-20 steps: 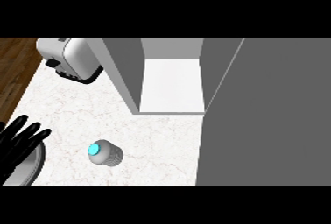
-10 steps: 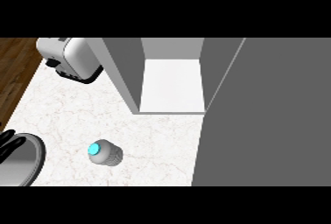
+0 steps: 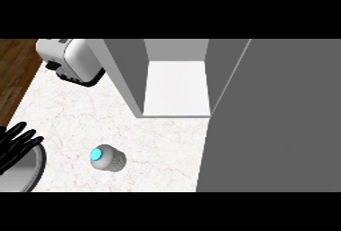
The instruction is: Pick up the bottled water, place it into the cabinet and close the cabinet
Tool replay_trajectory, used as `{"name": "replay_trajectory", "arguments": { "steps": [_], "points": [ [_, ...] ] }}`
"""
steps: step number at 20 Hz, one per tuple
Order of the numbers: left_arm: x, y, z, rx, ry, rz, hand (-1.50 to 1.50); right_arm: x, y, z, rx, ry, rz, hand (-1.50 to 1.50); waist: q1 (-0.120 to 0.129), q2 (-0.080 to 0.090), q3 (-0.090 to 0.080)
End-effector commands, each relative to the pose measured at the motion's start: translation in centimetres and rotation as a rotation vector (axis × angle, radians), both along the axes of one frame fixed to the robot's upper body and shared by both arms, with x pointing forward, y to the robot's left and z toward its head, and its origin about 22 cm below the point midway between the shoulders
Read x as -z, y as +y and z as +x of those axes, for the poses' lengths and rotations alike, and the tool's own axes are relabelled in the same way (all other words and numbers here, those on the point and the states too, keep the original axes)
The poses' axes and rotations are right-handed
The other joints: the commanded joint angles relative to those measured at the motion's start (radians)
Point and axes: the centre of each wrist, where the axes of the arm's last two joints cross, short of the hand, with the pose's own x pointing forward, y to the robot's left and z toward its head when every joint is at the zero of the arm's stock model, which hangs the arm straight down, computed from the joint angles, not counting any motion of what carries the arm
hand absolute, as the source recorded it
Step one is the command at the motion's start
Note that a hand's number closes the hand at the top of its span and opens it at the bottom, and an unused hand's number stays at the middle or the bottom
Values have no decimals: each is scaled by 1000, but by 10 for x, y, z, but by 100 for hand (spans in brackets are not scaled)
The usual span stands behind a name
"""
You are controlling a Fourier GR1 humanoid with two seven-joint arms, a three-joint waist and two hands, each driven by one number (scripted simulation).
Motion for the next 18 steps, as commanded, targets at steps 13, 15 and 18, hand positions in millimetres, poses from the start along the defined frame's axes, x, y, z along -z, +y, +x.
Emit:
{"name": "replay_trajectory", "arguments": {
  "steps": [13, 15, 18],
  "points": [
    [81, -25, 45, -40, 109, 109, -150, -28, -2, -20, 32, -41, -19, -150, -3, 1, -1],
    [99, -22, 55, -67, 129, 109, -150, -21, -7, -28, 25, -44, -25, -150, -12, 1, -1],
    [118, -18, 51, -37, 160, 137, -150, -20, 8, -14, 37, -36, -1, -150, -4, 1, -1]
  ]
}}
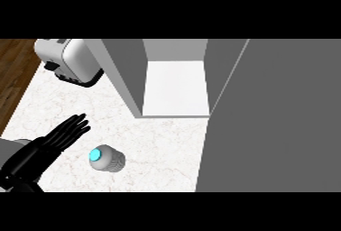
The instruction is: Pick up the bottled water, place it into the cabinet and close the cabinet
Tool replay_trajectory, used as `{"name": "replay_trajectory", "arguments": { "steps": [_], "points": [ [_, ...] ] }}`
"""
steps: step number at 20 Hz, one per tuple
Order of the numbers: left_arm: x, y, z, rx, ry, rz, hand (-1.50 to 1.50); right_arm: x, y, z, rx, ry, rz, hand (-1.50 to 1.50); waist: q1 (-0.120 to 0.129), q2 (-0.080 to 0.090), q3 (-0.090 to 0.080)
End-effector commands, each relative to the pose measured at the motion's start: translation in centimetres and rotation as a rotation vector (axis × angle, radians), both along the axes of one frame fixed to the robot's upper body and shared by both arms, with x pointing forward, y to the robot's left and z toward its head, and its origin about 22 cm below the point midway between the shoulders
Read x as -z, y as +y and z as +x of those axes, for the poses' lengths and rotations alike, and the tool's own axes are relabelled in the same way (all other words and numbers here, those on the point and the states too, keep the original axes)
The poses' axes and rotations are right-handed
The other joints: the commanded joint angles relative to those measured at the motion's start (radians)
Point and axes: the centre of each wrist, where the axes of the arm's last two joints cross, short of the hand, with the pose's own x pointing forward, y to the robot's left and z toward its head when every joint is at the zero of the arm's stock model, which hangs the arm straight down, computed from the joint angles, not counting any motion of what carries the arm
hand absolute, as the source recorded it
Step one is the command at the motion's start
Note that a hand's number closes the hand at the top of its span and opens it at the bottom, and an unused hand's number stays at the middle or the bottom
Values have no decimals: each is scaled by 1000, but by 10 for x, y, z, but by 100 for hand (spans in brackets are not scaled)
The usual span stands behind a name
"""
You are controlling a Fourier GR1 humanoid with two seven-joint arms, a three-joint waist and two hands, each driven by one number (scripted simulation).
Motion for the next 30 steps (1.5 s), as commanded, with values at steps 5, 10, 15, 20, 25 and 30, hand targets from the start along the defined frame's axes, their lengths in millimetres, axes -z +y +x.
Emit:
{"name": "replay_trajectory", "arguments": {
  "steps": [5, 10, 15, 20, 25, 30],
  "points": [
    [60, -3, 4, 7, 72, 36, -150, -16, -12, -28, 32, -50, -33, -150, -10, 0, -1],
    [90, -6, 8, 0, 96, 30, -150, -14, -3, -17, 55, -50, -39, -150, -7, 1, -1],
    [100, -7, 30, 0, 91, 14, -150, -17, -3, -18, 46, -65, -41, -150, -5, 1, 0],
    [136, -19, 21, -34, 99, -8, -150, -22, -12, -24, 43, -52, -30, -150, -13, 3, -1],
    [152, -19, 17, -42, 77, -34, -150, -15, -6, -14, 41, -57, -31, -150, -15, 4, -2],
    [157, -37, 31, -76, 55, -76, -150, -8, -3, -5, 45, -43, -42, -150, -13, 6, -2]
  ]
}}
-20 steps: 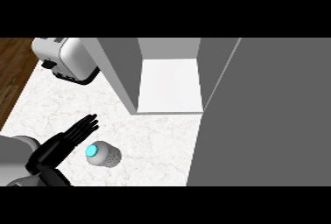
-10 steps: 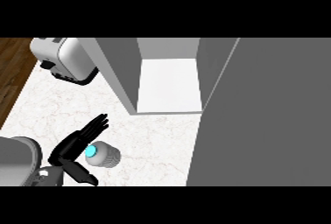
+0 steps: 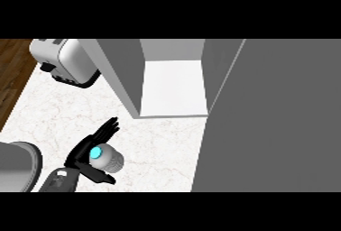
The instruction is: Pick up the bottled water, place it into the cabinet and close the cabinet
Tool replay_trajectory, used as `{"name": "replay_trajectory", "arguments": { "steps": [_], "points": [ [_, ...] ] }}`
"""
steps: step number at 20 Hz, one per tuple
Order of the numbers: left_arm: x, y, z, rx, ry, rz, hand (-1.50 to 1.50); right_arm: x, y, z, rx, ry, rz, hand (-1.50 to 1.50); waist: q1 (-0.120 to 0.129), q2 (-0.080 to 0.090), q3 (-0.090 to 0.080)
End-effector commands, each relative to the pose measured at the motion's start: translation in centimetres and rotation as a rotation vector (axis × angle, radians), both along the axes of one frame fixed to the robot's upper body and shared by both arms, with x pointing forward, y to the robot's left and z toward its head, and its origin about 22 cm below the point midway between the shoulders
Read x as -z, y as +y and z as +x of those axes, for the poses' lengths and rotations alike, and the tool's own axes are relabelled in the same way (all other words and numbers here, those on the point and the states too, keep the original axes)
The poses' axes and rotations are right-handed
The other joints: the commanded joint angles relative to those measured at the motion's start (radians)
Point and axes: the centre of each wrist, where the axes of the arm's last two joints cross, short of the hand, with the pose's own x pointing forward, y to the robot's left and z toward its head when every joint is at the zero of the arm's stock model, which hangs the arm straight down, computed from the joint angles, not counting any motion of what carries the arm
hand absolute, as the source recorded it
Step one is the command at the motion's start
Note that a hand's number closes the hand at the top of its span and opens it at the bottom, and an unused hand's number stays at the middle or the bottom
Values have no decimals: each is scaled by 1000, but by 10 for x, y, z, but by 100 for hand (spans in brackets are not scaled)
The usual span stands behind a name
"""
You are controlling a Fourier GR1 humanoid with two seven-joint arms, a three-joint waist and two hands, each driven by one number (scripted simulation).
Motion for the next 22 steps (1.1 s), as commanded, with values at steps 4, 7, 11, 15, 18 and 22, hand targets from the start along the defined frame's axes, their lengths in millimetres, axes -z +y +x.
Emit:
{"name": "replay_trajectory", "arguments": {
  "steps": [4, 7, 11, 15, 18, 22],
  "points": [
    [10, -13, 1, 40, -55, -163, -150, -13, -4, -19, 31, -34, -16, -150, 6, -2, 0],
    [4, -2, 11, 35, -70, -188, 150, -9, -4, -21, 4, -51, -16, -150, -7, 0, 0],
    [10, -40, 13, 134, -28, -226, 150, -13, -6, -15, 20, -49, -22, -150, 6, -2, 1],
    [11, -39, 6, 192, -144, -166, 150, -8, -16, -18, 20, -54, -18, -150, -2, -2, 2],
    [-6, -57, 23, 202, -296, -104, 150, 2, -7, -8, 34, -45, -6, -150, 10, -4, 2],
    [6, -66, 12, -110, -361, -22, 150, -1, -4, -6, 39, -38, -18, -150, 17, -2, 1]
  ]
}}
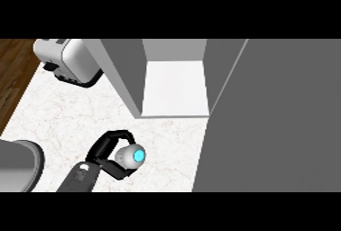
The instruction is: Pick up the bottled water, place it into the cabinet and close the cabinet
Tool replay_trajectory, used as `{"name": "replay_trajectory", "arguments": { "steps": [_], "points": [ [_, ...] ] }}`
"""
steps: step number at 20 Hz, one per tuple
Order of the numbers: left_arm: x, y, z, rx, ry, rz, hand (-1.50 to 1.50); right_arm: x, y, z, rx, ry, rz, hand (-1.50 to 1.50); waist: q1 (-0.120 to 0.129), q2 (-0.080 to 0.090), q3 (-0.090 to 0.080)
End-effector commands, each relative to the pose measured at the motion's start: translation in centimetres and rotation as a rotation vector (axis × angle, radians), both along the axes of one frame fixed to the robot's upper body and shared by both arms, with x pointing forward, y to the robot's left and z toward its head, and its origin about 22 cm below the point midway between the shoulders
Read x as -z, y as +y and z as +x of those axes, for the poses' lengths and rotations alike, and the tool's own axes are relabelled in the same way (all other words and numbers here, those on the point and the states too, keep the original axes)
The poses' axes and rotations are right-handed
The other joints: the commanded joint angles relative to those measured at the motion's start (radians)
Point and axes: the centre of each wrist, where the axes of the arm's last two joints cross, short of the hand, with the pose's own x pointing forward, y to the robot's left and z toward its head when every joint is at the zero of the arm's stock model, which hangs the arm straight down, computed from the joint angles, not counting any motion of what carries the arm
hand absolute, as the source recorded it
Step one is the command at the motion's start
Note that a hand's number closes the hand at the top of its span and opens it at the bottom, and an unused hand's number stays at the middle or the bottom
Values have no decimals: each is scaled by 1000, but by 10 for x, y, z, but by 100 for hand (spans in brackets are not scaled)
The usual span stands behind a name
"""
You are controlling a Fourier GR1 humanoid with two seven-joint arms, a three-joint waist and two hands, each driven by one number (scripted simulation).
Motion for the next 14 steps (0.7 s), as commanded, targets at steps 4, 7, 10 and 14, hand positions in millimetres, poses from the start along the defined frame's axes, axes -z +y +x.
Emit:
{"name": "replay_trajectory", "arguments": {
  "steps": [4, 7, 10, 14],
  "points": [
    [-3, -14, 3, -442, -148, -15, 150, -12, -11, -16, 20, -35, -26, -150, 6, -3, 0],
    [-19, -28, 18, -447, -198, -91, 150, -12, -5, -9, 31, -37, 0, -150, 13, -1, 0],
    [-30, -45, 21, -414, -149, -160, 150, -2, -7, -9, 33, -26, 3, -150, 8, -2, 1],
    [-57, -69, 30, -422, -138, -219, 150, -21, -3, -25, 18, -16, 11, -150, 4, -5, 0]
  ]
}}
